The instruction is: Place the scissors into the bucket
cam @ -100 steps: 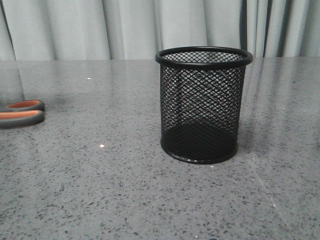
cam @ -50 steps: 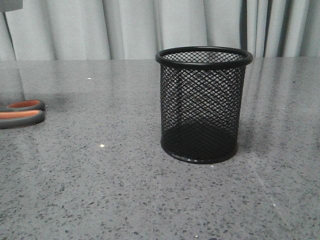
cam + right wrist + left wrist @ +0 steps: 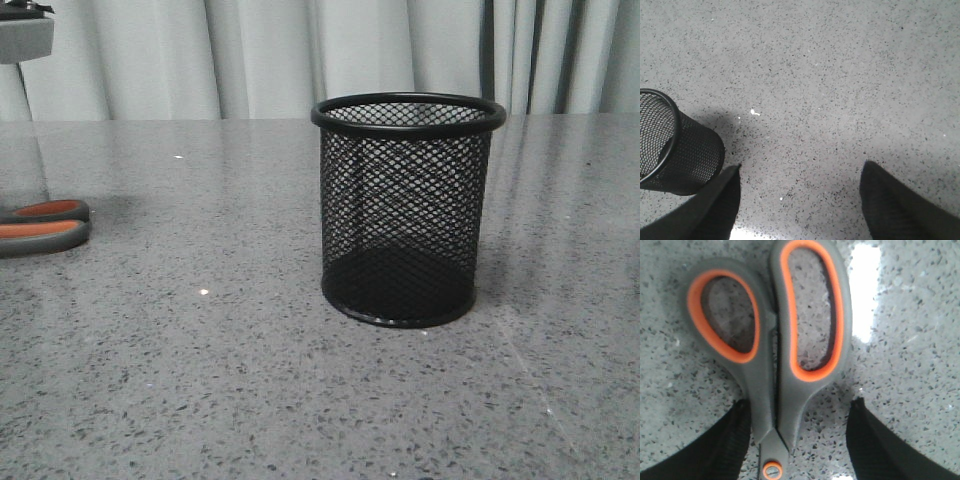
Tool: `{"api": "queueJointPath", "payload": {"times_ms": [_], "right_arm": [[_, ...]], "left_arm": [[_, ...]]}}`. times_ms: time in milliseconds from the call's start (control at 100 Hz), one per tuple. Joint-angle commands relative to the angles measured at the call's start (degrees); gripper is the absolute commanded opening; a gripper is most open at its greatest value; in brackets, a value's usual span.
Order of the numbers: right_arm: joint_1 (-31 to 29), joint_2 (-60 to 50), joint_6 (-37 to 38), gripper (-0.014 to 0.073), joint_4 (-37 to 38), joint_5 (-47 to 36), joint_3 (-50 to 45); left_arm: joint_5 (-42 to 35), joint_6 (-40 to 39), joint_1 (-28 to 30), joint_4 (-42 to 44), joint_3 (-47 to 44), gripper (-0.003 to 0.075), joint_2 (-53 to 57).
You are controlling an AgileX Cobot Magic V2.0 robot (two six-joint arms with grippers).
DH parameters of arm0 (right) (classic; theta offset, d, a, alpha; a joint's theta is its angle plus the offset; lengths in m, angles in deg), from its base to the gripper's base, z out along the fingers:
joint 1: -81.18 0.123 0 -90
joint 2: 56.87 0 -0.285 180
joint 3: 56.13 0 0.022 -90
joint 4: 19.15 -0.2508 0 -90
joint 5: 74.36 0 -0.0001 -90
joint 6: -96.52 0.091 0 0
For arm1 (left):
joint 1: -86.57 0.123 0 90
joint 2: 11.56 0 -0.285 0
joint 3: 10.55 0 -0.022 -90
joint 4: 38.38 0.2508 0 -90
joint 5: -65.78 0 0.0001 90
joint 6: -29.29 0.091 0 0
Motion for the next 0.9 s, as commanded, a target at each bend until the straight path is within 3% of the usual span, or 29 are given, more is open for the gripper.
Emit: {"api": "queueJointPath", "payload": {"times_ms": [0, 890], "right_arm": [[0.2, 0.0, -0.5, 0.0457, -0.7, -3.6, 2.1], [1.7, 1.2, -0.5, 0.0457, -0.7, -4.0, 2.1]], "left_arm": [[3.0, 0.3, -0.5, 0.6, 1.1, 0.0390, 2.1], [0.6, 2.9, -0.6, -2.3, 1.9, 0.0390, -0.3]]}}
